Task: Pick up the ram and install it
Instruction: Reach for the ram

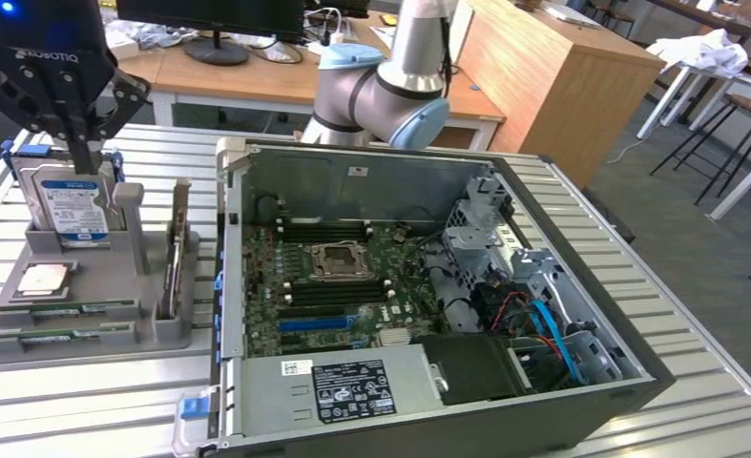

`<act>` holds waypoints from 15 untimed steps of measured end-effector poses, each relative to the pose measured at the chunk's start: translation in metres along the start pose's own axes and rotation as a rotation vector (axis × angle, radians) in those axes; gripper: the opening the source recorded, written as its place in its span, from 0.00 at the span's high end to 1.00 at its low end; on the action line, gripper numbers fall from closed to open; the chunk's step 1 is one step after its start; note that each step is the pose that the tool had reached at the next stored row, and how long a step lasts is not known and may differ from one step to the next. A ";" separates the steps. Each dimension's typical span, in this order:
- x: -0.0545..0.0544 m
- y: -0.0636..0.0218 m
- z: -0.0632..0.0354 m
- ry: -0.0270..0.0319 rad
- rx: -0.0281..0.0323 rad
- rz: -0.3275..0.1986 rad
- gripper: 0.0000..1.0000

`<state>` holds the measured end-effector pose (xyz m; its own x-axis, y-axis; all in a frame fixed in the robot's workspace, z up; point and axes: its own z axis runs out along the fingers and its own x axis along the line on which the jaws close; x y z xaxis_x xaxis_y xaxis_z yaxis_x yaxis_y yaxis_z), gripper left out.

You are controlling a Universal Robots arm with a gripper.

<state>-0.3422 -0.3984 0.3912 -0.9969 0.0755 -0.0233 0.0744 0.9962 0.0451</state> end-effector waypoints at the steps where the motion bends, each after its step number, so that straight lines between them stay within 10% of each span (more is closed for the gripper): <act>1: 0.002 -0.0001 0.0000 0.0000 0.0000 0.000 0.90; 15: 0.026 -0.0020 0.0002 0.0000 0.0000 0.000 0.90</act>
<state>-0.3684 -0.3984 0.3902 -0.9969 0.0757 -0.0233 0.0746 0.9962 0.0451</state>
